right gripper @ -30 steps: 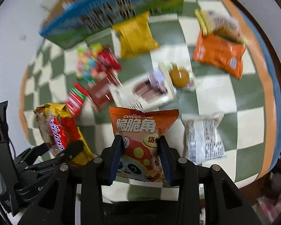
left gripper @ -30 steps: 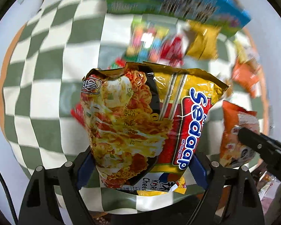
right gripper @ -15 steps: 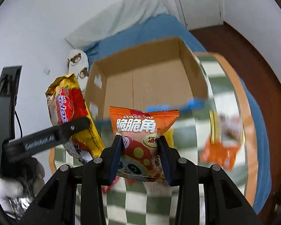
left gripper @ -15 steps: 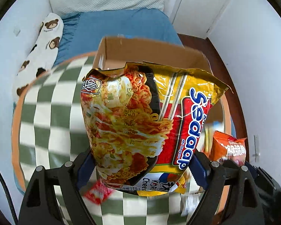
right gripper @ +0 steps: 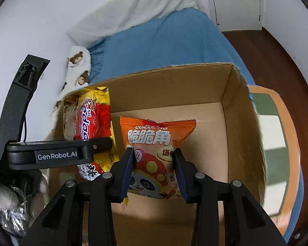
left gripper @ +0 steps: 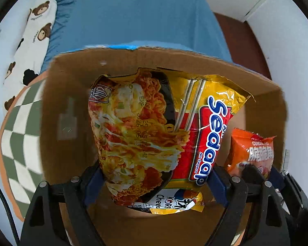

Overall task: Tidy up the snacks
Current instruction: 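Carry both packs into the cardboard box and open both tools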

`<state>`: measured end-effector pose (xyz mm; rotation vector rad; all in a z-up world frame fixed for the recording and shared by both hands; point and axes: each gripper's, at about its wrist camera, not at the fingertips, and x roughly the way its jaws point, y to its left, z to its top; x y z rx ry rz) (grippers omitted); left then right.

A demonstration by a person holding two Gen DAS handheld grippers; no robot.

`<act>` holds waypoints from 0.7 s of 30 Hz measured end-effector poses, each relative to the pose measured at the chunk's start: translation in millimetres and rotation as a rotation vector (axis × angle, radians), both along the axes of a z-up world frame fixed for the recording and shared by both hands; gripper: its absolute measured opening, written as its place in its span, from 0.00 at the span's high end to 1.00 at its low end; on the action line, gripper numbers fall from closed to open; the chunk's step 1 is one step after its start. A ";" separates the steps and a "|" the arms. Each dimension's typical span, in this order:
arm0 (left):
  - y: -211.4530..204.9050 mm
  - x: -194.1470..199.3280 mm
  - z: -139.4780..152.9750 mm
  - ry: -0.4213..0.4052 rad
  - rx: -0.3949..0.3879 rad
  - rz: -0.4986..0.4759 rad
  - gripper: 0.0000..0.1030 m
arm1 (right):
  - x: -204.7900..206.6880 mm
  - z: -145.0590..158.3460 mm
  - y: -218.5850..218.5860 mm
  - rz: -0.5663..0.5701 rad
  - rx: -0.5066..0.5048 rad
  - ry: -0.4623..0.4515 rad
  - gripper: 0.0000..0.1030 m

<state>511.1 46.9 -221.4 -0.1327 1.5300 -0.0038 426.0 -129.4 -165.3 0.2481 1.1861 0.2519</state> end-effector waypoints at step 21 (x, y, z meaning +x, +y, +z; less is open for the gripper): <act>7.3 -2.5 -14.6 -0.039 0.017 0.049 0.15 | 25.2 -39.7 10.0 0.030 -0.091 0.063 0.16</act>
